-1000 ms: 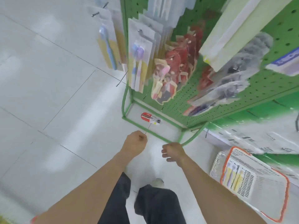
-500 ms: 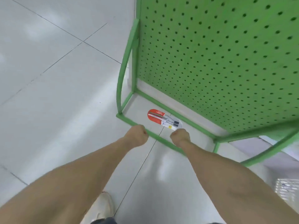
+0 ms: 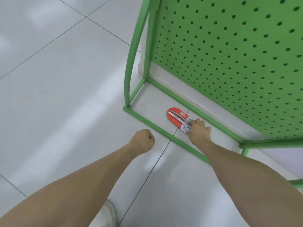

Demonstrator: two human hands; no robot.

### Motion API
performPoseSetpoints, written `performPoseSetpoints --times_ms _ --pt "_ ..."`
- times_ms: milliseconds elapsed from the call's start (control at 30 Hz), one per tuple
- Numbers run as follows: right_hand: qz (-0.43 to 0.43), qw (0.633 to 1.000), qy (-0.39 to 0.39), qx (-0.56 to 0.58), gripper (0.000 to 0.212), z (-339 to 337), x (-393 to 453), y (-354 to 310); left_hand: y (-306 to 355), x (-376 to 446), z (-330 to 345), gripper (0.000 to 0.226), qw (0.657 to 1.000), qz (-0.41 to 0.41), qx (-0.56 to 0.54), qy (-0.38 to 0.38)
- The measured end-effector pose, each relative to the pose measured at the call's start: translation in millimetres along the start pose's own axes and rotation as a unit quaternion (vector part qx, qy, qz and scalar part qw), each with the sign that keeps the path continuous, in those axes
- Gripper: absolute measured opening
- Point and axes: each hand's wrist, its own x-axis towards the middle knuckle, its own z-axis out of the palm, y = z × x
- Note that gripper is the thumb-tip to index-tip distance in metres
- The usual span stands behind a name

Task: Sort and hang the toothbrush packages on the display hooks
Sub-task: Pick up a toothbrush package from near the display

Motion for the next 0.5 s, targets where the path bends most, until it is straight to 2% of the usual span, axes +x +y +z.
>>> performPoseSetpoints --times_ms 133,200,267,333,433,467,500 --pt "0.028 0.999 -0.031 0.035 0.046 -44 -46 5 22 -42 -15 0.021 0.997 -0.036 -0.06 -0.014" --pt "0.057 0.992 -0.06 0.094 0.031 -72 -81 1 36 -71 -27 0.014 0.986 -0.074 -0.142 -0.034" --pt "0.091 0.975 -0.087 0.182 0.007 -103 -122 -9 50 -107 -37 0.005 0.964 -0.134 -0.223 -0.051" --pt "0.1 0.956 -0.104 0.256 0.017 -126 -162 -22 57 -149 -40 0.016 0.935 -0.188 -0.294 -0.07" --pt "0.069 0.929 -0.18 0.314 0.026 -150 -233 -41 66 -217 -32 0.035 0.894 -0.228 -0.365 -0.126" --pt "0.061 0.925 -0.201 0.316 0.028 -151 -252 -46 66 -234 -29 0.031 0.889 -0.235 -0.369 -0.135" --pt "0.069 0.922 -0.22 0.312 0.028 -148 -271 -49 62 -246 -21 0.024 0.9 -0.239 -0.342 -0.13"
